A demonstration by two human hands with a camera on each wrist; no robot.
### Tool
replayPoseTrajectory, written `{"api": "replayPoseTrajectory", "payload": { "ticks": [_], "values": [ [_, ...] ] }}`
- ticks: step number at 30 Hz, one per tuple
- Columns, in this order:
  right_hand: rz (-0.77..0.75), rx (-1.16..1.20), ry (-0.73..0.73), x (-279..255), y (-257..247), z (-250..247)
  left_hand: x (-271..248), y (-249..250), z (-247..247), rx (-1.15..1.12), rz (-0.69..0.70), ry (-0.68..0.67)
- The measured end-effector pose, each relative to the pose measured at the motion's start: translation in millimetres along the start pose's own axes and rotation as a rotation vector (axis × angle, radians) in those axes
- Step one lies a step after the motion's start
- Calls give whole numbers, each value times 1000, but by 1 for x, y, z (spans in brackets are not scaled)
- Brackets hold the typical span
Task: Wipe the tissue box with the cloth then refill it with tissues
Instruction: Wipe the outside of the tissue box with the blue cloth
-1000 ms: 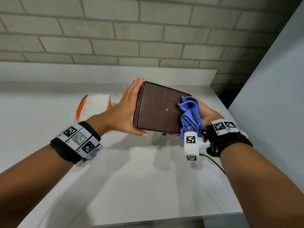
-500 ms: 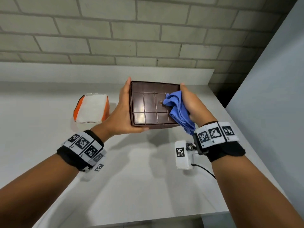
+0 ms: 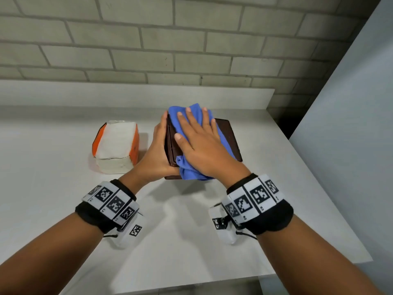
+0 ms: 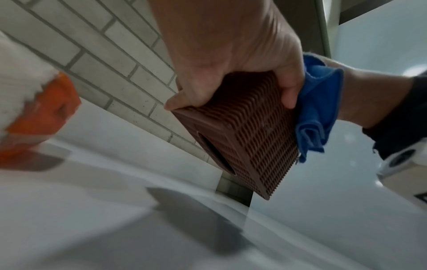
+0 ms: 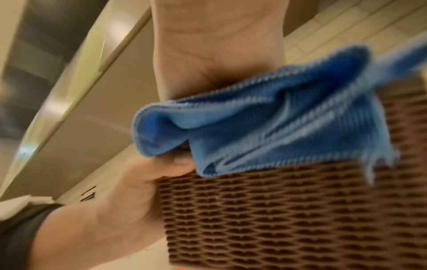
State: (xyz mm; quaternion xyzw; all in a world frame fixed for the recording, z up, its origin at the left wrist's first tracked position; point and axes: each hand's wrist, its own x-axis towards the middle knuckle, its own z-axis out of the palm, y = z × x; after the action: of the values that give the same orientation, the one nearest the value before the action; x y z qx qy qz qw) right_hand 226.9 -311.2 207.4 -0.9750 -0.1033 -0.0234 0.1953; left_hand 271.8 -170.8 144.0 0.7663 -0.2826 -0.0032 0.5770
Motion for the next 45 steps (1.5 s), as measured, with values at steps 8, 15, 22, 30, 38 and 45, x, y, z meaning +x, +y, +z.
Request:
{"api": "replayPoseTrajectory", "payload": {
  "ticks": [8,15,22,30,38,45],
  "values": [
    [227,112,-44,9,46,-12,0,-8,-11,-14,-103,27],
    [116,118,-58,-3,9,5,4,-8,-1,-39,-146,-30],
    [156,109,-110,24,20,1,9,-11,5,-94,-192,-4],
    [422,334,-16,28,75,-3,16,-22,2,-169,-298,0],
    [669,850,15,24,129,1,33,-32,0,-169,-354,-85],
    [734,836,20,1,163,-11,49,-51,-8,-206,-433,-133]
  ]
}}
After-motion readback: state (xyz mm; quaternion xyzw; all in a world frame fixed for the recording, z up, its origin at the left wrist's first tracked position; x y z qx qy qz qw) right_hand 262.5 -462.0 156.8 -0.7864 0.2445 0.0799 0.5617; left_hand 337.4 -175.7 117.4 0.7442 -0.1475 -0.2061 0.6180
